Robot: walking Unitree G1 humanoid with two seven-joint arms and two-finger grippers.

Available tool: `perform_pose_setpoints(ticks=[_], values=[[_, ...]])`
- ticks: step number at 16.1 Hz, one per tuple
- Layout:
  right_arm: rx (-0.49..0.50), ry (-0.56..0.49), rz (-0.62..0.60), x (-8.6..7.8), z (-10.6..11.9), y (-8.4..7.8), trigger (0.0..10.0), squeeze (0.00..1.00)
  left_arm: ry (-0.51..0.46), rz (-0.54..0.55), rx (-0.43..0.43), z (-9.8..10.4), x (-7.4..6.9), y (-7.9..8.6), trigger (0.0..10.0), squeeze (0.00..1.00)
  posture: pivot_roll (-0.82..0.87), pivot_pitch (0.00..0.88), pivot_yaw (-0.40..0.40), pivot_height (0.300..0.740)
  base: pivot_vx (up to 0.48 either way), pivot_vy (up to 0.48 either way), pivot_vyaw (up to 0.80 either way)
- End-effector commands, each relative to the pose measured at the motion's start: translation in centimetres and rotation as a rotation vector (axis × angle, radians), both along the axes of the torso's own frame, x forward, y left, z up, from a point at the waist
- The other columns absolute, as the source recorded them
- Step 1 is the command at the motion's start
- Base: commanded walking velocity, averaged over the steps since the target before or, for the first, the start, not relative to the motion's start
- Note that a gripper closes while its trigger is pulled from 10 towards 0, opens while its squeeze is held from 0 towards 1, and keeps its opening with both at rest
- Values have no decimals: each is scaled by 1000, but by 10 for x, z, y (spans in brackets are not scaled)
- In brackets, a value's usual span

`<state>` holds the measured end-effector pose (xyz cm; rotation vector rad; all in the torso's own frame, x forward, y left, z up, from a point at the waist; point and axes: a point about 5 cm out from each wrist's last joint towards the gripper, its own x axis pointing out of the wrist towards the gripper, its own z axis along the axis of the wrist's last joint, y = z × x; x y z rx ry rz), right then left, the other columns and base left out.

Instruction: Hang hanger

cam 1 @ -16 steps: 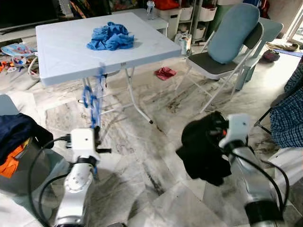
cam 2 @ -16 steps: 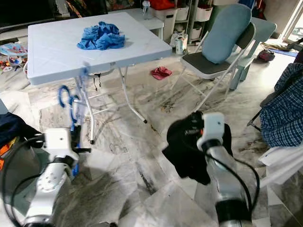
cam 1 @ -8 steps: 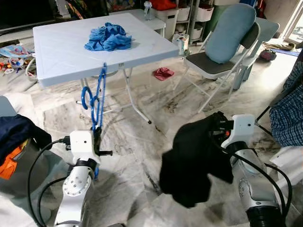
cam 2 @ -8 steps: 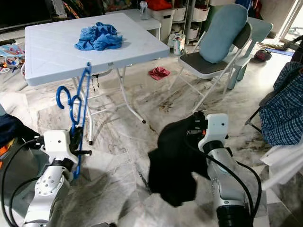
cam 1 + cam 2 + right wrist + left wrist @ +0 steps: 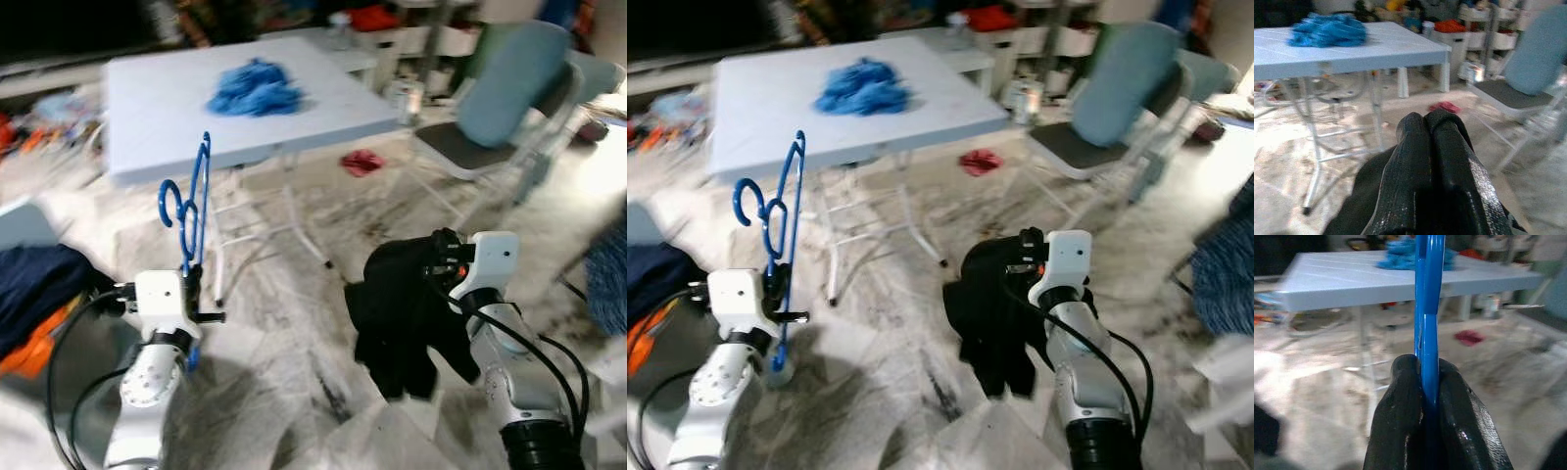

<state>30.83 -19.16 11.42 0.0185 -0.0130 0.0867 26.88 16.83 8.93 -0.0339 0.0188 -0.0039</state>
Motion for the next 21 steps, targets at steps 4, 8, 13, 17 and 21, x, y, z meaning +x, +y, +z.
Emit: perform_pose_setpoints(ticks=[4,8,13,17,21], values=[[3,-35,13,6,10,5,10000,0,-15,-15,-2,5,2,-1,10000,0,-94,0,-14,740,379,0,0],[-2,-39,17,8,11,8,10000,0,-16,-14,-10,6,4,-2,10000,0,-93,0,-12,740,407,0,242],[-14,-48,23,10,13,9,10000,0,-17,-4,-3,7,5,-2,10000,0,-93,0,-14,740,414,0,660],[-5,-53,25,12,15,9,10000,0,-20,0,-8,7,5,-2,10000,0,-93,0,-19,740,438,0,359],[-6,-60,25,12,15,9,10000,0,-17,-4,-11,6,5,-3,10000,0,-93,0,-20,740,448,0,0]])
